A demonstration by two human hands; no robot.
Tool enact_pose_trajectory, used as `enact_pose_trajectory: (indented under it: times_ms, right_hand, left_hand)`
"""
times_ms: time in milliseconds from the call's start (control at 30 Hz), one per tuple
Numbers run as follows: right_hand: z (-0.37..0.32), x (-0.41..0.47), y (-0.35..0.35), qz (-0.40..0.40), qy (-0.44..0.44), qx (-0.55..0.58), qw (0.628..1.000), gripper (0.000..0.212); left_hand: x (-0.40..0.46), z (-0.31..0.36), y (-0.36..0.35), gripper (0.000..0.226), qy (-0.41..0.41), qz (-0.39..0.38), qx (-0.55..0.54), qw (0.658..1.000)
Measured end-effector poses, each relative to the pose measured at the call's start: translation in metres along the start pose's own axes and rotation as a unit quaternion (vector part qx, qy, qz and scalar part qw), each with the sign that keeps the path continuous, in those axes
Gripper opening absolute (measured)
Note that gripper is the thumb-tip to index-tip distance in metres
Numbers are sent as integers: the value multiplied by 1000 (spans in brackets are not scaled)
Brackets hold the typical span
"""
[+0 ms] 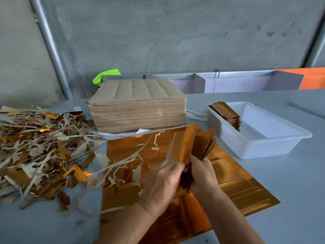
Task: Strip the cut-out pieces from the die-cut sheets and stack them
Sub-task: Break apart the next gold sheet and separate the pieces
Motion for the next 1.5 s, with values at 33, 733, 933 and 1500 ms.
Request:
enact_pose_trajectory:
  times_ms: [33,733,933,1500]
  right_hand:
    - [0,0,1,1,5,1,1000,23]
    - [-24,-14,48,84,-31,49,995,32]
    - [-28,-16,63,130,-24,50,990,51]
    - [-14,-21,47,87,-39,43,995,51]
  left_hand:
    - [-1,1,0,31,-11,-14,3,1000]
    - [-26,-95,68,29,172,24,128,976]
    - [-32,-128,79,35,336,-2,145,931]
    - [-74,-127,49,74,341,-231,160,897]
Point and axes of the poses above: each hand's wrist, its own x-axis towards the middle knuckle, its own y-axis out of the back of the hand, z = x × y, the point moved 1 cm from there along x, towards the middle knuckle, and after that the axes turned 3 degrees about -y, right-handed, at the moved point
